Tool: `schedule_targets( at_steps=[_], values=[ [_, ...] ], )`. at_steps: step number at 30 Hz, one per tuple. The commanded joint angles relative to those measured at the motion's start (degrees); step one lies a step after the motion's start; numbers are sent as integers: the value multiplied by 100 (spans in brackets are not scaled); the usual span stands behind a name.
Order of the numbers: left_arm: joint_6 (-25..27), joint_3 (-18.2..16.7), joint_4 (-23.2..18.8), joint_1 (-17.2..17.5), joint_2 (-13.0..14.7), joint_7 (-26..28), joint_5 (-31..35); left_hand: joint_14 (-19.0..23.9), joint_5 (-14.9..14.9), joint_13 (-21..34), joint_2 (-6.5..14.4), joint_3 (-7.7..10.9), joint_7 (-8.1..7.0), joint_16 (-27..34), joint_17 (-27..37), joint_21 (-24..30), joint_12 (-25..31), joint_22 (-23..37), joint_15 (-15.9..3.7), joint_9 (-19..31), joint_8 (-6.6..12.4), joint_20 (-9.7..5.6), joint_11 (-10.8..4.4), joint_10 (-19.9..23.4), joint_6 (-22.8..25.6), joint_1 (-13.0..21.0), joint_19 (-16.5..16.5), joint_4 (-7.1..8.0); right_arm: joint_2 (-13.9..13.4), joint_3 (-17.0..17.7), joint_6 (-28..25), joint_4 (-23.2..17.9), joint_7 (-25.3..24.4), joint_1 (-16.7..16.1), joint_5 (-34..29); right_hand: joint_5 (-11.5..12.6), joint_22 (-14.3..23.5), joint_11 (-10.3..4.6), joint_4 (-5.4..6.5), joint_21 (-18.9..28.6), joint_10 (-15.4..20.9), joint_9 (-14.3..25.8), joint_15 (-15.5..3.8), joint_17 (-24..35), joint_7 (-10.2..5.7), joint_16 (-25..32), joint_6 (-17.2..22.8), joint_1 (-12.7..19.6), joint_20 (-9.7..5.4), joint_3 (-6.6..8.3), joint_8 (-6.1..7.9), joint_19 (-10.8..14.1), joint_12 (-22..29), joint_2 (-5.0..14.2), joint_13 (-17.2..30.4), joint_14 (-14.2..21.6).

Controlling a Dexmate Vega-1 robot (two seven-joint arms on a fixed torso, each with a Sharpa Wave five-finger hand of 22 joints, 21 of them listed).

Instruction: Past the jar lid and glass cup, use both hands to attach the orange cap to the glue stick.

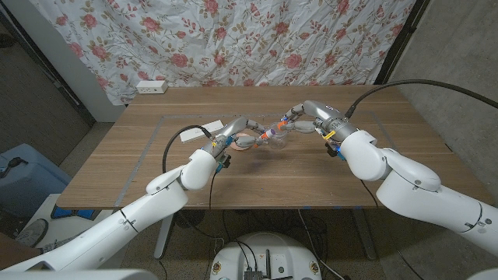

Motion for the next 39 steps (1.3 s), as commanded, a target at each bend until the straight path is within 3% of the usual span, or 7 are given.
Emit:
schedule_targets(
  at_steps=[1,39],
  values=[
    [-6,28,44,-48,-27,16,-33,59,34,28,209,99,120,6,13,-11,21,20,-694,18,43,-30,-23,11,306,-131,30,36,212,-249,-132,89,77,154,-294,-2,11,-7,-15,18,-13,19,-758,13,-4,22,-19,31,27,-21,-27,29,-22,5,21,19],
    [-10,54,12,-10,-40,84,-6,73,31,28,217,142,134,3,16,-37,25,22,-706,18,46,-21,-23,23,307,-147,32,30,307,-335,-190,73,244,146,-533,-7,14,-6,-7,19,-55,10,-727,40,-2,44,-26,32,50,-72,-139,25,-24,11,28,1]
  ],
)
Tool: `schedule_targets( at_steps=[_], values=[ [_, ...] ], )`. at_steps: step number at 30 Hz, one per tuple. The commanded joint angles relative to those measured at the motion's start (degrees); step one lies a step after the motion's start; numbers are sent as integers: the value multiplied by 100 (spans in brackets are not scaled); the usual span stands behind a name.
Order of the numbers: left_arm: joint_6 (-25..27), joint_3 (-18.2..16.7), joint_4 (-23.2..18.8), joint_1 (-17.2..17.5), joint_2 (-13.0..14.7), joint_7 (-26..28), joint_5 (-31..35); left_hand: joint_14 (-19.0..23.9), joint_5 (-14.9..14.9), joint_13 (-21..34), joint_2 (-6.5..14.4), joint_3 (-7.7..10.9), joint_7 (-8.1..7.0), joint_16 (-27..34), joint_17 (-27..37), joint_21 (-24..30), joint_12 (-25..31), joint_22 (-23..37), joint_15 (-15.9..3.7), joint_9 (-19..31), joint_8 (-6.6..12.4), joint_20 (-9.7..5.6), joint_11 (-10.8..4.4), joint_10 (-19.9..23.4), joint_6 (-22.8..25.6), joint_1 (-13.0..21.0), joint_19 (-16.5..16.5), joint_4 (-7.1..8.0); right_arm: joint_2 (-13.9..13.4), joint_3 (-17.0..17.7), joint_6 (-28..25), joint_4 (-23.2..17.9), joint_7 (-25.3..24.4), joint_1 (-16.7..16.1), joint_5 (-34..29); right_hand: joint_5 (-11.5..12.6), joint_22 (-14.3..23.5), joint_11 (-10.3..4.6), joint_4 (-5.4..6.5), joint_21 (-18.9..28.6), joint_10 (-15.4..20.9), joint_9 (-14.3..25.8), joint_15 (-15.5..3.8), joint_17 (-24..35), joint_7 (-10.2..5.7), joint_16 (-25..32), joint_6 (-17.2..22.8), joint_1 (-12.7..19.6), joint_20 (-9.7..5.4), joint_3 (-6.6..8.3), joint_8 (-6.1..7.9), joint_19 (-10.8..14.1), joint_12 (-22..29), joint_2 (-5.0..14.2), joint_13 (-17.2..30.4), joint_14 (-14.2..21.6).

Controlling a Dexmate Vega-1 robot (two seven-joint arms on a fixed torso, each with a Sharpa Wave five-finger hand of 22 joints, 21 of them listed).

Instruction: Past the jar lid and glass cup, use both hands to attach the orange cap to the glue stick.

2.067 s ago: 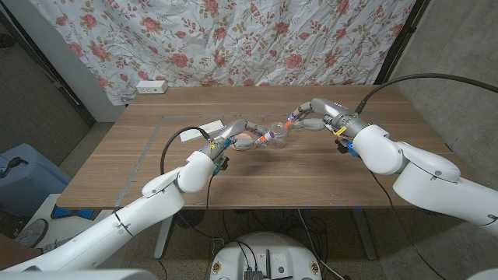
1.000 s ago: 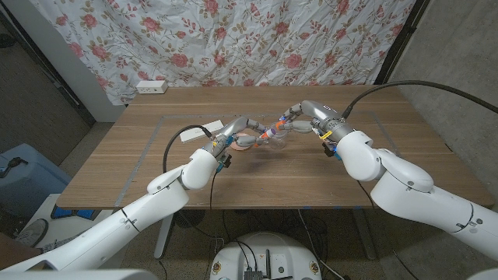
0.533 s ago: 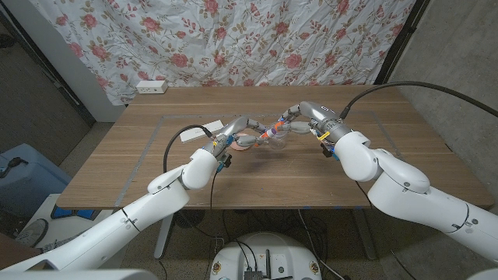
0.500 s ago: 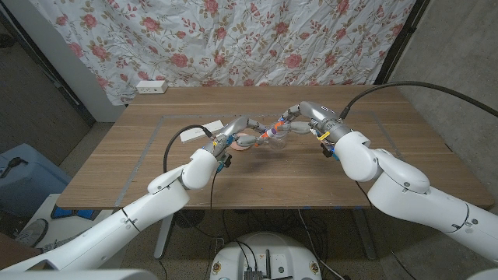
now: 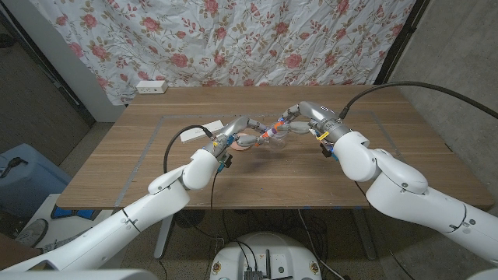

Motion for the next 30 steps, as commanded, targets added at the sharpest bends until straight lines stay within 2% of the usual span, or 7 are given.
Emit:
schedule_targets(
  at_steps=[1,30],
  values=[
    [-94,4,25,14,9,17,2,54,37,29,201,117,134,4,16,-38,37,23,-682,18,38,-23,-42,44,307,-140,32,56,45,-56,-24,-19,31,-13,-86,-8,14,-5,-8,18,-13,9,-728,14,19,45,-4,33,53,-25,-12,24,1,13,28,2],
    [-122,12,40,9,-15,3,22,67,35,29,213,152,142,1,15,-51,36,23,-687,18,39,-16,-43,46,308,-158,37,55,116,-133,-89,-16,3,-72,-248,-10,15,-5,-2,24,-21,11,-732,30,18,71,17,29,60,-55,-69,39,5,25,33,18]
  ],
)
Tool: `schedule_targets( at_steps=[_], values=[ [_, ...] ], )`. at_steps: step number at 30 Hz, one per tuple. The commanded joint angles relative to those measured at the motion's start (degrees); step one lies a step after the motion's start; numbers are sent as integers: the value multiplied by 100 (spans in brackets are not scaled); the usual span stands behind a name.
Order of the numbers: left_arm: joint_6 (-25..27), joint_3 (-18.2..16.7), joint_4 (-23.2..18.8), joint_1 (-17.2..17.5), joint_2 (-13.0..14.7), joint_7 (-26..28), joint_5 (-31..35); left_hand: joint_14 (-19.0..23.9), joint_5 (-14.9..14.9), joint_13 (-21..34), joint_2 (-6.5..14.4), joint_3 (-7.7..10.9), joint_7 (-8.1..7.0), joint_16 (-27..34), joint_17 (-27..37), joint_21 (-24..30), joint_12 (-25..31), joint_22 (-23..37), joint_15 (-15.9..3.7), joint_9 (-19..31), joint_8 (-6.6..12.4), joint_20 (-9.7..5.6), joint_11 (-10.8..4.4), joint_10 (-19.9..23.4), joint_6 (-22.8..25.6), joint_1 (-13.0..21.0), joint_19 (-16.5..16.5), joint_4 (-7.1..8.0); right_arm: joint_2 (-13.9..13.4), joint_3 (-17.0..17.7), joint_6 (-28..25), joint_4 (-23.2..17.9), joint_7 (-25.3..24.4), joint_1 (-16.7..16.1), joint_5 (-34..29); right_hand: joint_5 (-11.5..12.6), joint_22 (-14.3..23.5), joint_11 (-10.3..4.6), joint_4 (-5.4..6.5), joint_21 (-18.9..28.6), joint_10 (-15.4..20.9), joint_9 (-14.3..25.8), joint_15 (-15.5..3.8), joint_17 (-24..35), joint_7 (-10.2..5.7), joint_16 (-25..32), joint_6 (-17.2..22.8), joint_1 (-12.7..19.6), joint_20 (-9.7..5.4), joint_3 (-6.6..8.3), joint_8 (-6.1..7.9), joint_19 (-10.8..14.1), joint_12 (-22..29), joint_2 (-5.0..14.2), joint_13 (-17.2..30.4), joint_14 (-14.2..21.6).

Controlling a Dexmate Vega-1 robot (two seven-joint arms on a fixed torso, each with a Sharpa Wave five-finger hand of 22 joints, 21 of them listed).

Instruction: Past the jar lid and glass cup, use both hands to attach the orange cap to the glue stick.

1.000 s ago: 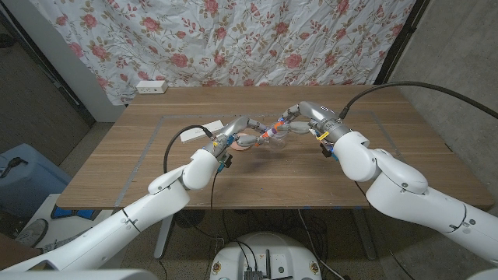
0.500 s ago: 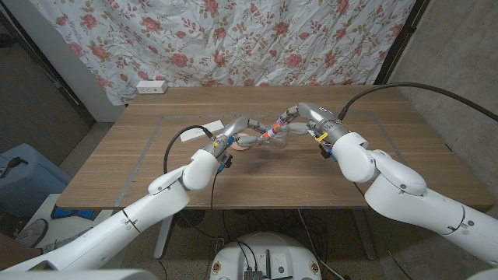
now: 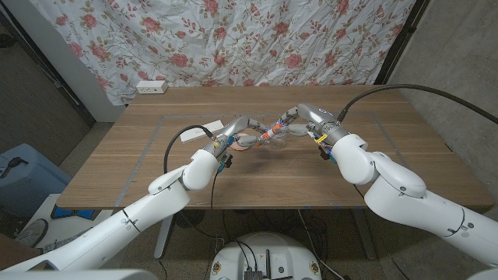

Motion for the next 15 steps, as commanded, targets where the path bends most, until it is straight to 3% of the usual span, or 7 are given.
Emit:
schedule_targets(
  at_steps=[1,15],
  values=[
    [-23,6,1,21,-7,-1,3,55,29,31,211,131,140,0,14,-6,26,24,-699,18,40,-19,-20,24,313,-156,40,76,62,-85,-56,31,-44,-4,-140,-10,15,-5,6,25,-21,10,-731,33,18,39,17,29,21,-17,-11,-2,6,25,33,16],
    [39,-6,-52,48,-1,-5,13,56,27,31,212,145,150,0,15,-11,26,24,-701,18,40,-19,-20,27,311,-159,45,72,97,-82,-61,63,-47,-33,-184,-11,16,-6,8,24,-24,11,-728,47,17,62,20,27,27,-29,-39,-1,7,33,35,41]
  ],
)
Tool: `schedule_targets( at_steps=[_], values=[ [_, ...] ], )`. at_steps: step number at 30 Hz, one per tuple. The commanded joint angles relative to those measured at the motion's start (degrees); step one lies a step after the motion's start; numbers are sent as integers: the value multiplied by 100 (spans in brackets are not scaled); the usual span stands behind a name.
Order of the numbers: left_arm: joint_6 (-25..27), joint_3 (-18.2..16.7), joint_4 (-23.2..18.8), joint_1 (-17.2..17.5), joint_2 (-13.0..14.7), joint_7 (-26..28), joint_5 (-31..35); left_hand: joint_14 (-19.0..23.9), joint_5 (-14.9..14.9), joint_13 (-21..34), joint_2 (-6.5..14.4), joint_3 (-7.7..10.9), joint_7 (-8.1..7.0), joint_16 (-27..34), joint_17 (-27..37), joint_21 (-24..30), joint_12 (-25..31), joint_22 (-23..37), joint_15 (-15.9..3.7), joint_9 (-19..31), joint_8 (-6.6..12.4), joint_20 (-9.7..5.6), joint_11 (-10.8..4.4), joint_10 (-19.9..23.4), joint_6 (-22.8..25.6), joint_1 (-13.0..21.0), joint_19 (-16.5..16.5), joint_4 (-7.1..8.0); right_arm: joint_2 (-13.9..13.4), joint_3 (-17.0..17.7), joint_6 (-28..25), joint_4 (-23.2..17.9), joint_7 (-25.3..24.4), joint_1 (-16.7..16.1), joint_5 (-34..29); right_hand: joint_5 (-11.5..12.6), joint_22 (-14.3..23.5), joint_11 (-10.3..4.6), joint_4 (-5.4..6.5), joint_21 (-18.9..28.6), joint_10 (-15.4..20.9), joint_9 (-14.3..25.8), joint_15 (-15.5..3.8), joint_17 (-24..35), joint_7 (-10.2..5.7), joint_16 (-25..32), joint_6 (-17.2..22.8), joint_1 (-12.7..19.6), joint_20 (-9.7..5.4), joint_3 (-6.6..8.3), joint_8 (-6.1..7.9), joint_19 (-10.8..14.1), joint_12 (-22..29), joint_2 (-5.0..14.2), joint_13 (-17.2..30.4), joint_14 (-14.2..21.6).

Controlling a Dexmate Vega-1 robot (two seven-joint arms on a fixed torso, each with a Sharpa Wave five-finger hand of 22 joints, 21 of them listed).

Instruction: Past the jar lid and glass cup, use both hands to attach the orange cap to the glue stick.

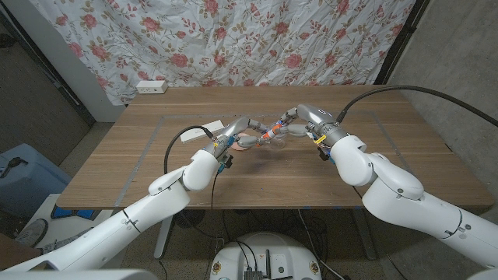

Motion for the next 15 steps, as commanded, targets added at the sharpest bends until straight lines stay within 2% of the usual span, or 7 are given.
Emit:
schedule_targets(
  at_steps=[1,15],
  values=[
    [83,-9,-58,25,-1,-2,16,35,31,29,212,121,156,0,15,-12,36,24,-722,19,39,-20,-20,26,308,-160,44,95,29,-11,-13,27,-1,-15,-54,-11,16,-6,7,25,-25,11,-729,19,17,28,20,28,26,-30,-18,1,7,33,6,41],
    [15,14,47,-60,-30,-41,-19,35,29,29,210,126,137,4,18,-18,36,24,-719,19,41,-15,-19,28,314,-163,47,92,40,-11,-93,18,74,27,-55,-11,16,-7,4,26,-25,12,-731,27,17,34,23,34,30,-41,-45,5,10,37,7,33]
  ],
)
